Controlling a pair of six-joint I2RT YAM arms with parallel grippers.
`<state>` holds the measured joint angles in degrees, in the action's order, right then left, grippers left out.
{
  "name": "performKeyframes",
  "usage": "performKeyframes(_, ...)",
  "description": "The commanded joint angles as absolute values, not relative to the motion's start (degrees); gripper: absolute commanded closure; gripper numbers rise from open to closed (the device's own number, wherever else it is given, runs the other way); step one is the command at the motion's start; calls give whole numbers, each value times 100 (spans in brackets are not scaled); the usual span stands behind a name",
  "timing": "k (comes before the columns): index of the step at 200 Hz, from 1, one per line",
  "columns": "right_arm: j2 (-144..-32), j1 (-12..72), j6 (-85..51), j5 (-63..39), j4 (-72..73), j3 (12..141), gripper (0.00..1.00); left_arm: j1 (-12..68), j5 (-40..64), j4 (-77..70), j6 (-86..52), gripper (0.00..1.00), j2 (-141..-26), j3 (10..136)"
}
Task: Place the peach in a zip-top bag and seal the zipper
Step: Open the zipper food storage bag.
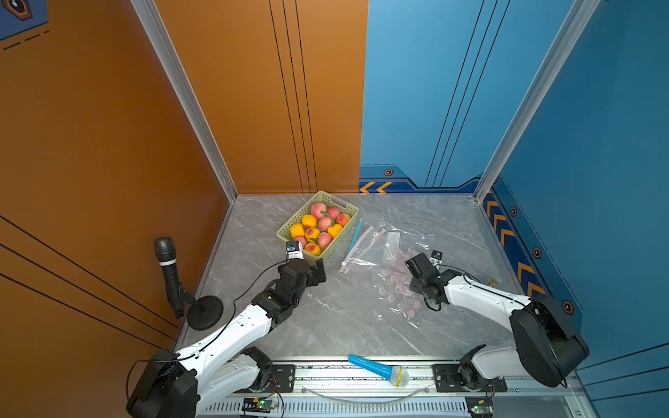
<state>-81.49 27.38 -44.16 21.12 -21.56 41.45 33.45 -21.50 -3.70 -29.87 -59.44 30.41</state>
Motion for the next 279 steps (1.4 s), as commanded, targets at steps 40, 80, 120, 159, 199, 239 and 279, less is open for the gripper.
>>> performKeyframes(40,-8386,1715,-1825,1414,-2133,4910,94,3419,-1769,-646,-3277,1,-6131,3381)
performKeyframes(80,-7929,1690,-1186,783,-1802,4913,96,3585,-1209,-916,-3327,11,-6724,3768)
performKeyframes(120,-7844,1671,-1133,782,-1760,4866,96,3796,-850,-492,-2969,8,-8177,5034)
performKeyframes(159,-7840,1653,-1162,769,-1760,4786,98,3762,-570,502,-2742,4,-9734,6768)
performKeyframes(199,-7694,1567,-1201,753,-1719,4690,99,3626,-184,1027,-2740,4,-10794,7756)
performKeyframes(239,-7657,1420,-1239,571,-1585,4580,100,3592,-61,1266,-2841,5,-11242,8040)
performKeyframes(279,-7765,1337,-1244,492,-1538,4544,100,3424,356,902,-3030,3,-11522,8042)
